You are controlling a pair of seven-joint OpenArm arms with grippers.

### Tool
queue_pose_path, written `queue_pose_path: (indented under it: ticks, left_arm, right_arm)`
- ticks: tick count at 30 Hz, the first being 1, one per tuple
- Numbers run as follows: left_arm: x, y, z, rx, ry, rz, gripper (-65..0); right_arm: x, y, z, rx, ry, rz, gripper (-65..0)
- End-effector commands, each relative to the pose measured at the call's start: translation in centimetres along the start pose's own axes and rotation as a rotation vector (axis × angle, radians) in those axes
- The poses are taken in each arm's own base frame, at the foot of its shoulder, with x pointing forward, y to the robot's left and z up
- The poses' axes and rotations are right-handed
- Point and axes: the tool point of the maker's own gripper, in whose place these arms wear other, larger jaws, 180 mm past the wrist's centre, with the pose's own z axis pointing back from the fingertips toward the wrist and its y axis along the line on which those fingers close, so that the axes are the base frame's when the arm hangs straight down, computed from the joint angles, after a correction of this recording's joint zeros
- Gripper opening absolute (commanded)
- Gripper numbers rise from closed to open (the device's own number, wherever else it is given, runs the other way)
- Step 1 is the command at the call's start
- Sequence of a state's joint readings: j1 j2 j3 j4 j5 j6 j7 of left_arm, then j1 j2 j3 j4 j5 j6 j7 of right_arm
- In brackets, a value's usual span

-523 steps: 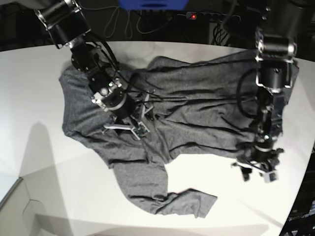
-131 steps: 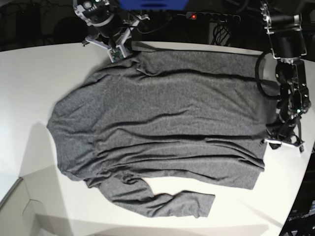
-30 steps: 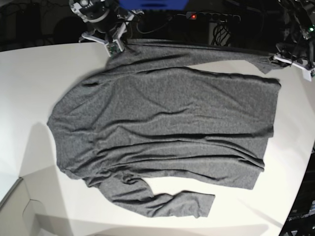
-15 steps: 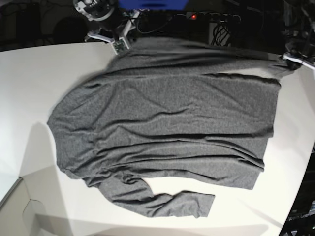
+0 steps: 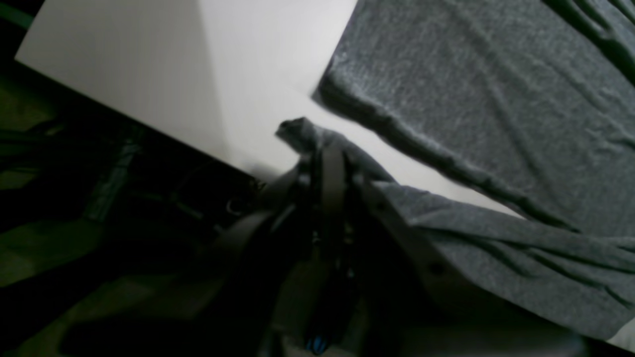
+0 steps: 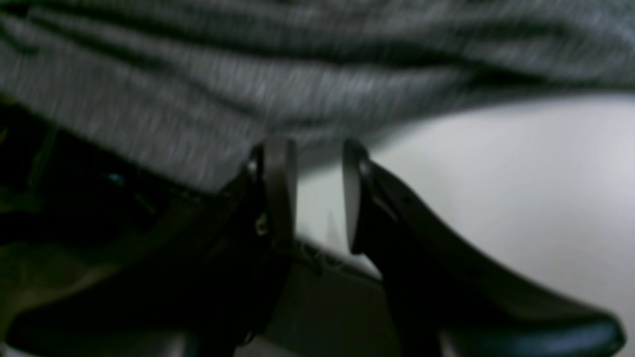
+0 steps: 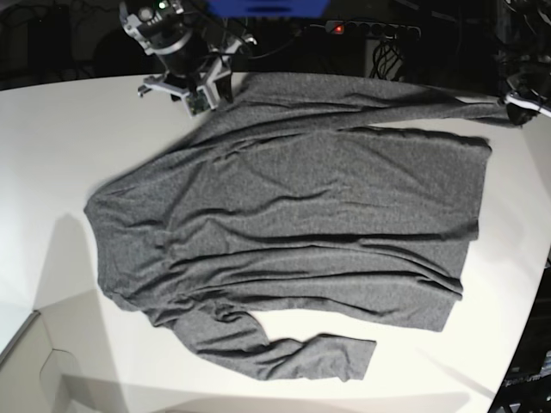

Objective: Layout the t-shirt on the table in an organized manner, then fold the t-shirt properly
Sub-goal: 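Move the right gripper along the collar edge and grasp the shirt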

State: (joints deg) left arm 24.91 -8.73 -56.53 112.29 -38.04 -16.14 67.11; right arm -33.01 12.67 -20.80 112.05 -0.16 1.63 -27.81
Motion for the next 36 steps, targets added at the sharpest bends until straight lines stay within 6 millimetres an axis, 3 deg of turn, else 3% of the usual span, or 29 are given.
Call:
queue_pose_path:
  ticks: [1, 7, 11, 18, 25, 29, 36]
  left_arm:
    - [0.9, -0.1, 0.4, -0.002, -0.028, -0.021, -64.9]
    - [0.9, -0.1, 0.5, -0.001, -0.026, -0.023, -64.9]
    - [0.9, -0.1, 0.5, -0.001, -0.027, -0.025, -64.9]
    - [1.0, -0.2, 0.5, -0.003, -0.029, -0.024, -64.9]
    - [1.2, -0.3, 0.5, -0.006, -0.035, -0.023, -64.9]
    - [1.2, -0.3, 0.4, -0.006, -0.036, -0.021, -64.9]
    - [1.2, -0.3, 0.4, -0.006, -0.038, -0.021, -64.9]
  right_arm:
    - [1.7, -0.4, 0.0, -0.007, -0.056, 0.009, -46.9]
    - [5.4, -4.4, -1.5, -0.097, -0.108, 0.04, -35.5]
    - [6.4, -6.0, -2.1, -0.12, -0.08, 0.089, -33.3]
    - [5.3, -3.7, -2.1, 0.0, -0.046, 0.219, -33.2]
    - [4.7, -3.5, -2.8, 0.021, -0.022, 0.236, -33.1]
    - [3.9, -2.6, -4.2, 0.058, 0.007, 0.271, -33.3]
    - [4.4, -2.9, -4.8, 0.052, 0.004, 0.282, -33.5]
